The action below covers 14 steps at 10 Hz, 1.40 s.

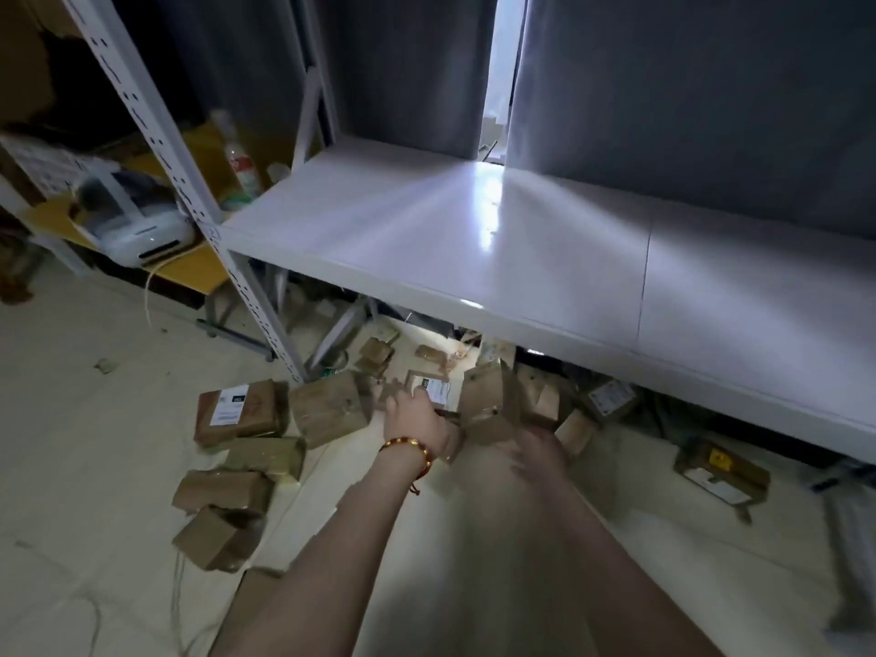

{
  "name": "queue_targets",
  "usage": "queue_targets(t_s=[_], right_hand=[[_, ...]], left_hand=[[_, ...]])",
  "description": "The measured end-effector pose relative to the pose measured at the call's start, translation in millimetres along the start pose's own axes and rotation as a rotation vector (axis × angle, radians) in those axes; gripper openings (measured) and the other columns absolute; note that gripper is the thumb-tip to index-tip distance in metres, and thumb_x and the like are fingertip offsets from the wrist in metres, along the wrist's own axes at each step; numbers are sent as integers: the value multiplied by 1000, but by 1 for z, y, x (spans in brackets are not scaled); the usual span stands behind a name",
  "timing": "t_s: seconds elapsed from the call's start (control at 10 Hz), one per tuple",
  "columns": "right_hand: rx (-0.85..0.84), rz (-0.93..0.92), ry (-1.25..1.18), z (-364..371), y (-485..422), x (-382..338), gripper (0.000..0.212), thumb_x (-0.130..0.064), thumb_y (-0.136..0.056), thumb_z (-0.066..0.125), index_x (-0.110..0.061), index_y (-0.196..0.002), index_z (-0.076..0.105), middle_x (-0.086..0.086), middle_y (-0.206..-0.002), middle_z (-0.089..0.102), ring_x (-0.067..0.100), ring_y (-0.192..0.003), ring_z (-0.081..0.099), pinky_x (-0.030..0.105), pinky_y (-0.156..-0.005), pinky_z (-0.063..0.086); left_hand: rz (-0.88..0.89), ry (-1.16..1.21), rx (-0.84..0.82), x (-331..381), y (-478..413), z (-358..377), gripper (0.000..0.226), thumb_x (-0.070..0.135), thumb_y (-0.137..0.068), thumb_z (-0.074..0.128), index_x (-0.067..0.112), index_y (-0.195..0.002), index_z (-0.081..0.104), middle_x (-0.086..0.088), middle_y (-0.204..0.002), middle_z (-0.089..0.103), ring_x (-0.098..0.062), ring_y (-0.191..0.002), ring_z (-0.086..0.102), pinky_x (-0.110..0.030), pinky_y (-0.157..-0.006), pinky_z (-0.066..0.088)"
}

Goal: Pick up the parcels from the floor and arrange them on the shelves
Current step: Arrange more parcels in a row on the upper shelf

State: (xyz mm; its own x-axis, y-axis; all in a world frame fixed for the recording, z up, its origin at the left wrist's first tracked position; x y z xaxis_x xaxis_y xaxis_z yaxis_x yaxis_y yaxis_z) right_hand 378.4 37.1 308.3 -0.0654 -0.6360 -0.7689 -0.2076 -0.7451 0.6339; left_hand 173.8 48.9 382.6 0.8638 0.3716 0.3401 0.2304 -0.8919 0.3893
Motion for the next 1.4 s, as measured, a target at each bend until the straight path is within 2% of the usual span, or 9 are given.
queue_targets(t_s=[0.2,0.3,0.5,0.6,0.7,0.8,1.0,1.2,1.4], right_hand=[[-49,-69,106,13,-129,87,13,-18,-100,52,-13,-111,50,8,-98,55,13,-70,54,27,-59,47],[-55,-151,54,37,-197,136,13,-22,-95,62,-14,-100,53,3,-81,51,12,-64,49,23,-55,43],[-30,-260,8,47,-291,184,13,-20,-90,69,-10,-89,61,10,-84,54,11,-56,47,16,-38,38],[22,-248,-73,42,-318,196,34,-27,-78,80,-8,-104,69,4,-95,67,15,-82,65,19,-55,47],[66,-159,-101,39,-344,202,97,-51,-49,87,-10,-131,55,3,-123,63,22,-108,63,32,-83,55],[129,-131,-78,38,-363,199,114,-54,-46,89,-10,-140,42,8,-133,55,29,-119,56,42,-99,50],[260,-12,24,36,-398,191,115,-50,-61,88,-9,-150,28,14,-145,38,33,-129,44,39,-97,45],[289,-82,-33,43,-416,184,122,-54,-38,90,-6,-139,44,13,-135,51,31,-118,54,46,-97,52],[372,-46,104,39,-405,187,94,-48,-66,82,-5,-140,42,18,-140,44,35,-124,48,36,-92,46]], left_hand=[[-35,-38,-19,-54,-90,132,67,32,-93,56,8,-149,27,-15,-155,27,-34,-141,26,-38,-114,25],[-3,-68,13,-81,-149,190,67,38,-95,55,11,-150,29,-12,-156,27,-31,-142,27,-39,-115,26],[25,-47,54,-119,-224,280,64,42,-95,54,10,-146,35,-14,-151,35,-32,-140,30,-41,-114,29],[16,-11,23,-123,-241,308,67,42,-93,54,10,-147,34,-17,-150,34,-33,-142,26,-42,-115,29],[19,44,34,-119,-259,313,64,43,-92,53,9,-144,39,-17,-145,42,-32,-138,31,-42,-114,29],[53,91,65,-110,-268,308,55,39,-89,57,10,-135,48,-14,-135,50,-30,-130,41,-43,-108,37],[30,164,86,-119,-283,304,52,36,-89,59,8,-132,50,-13,-132,50,-29,-126,44,-43,-107,39],[-19,175,84,-145,-286,302,44,34,-90,59,7,-123,55,-11,-124,57,-28,-118,50,-40,-104,41],[-67,220,57,-156,-285,302,49,36,-88,59,6,-126,54,-12,-122,58,-29,-114,53,-42,-100,46]])
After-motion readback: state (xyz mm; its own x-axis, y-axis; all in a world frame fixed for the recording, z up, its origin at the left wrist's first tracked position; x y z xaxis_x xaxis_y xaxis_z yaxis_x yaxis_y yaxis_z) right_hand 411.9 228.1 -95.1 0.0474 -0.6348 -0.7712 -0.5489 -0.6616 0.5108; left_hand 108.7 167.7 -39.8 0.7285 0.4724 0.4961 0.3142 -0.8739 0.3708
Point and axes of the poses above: each hand's wrist, its own y-axis away from the middle knuckle, its own z-axis out of the palm, x = y × z, the point moved 7 cm from there along -y, towards the middle knuckle
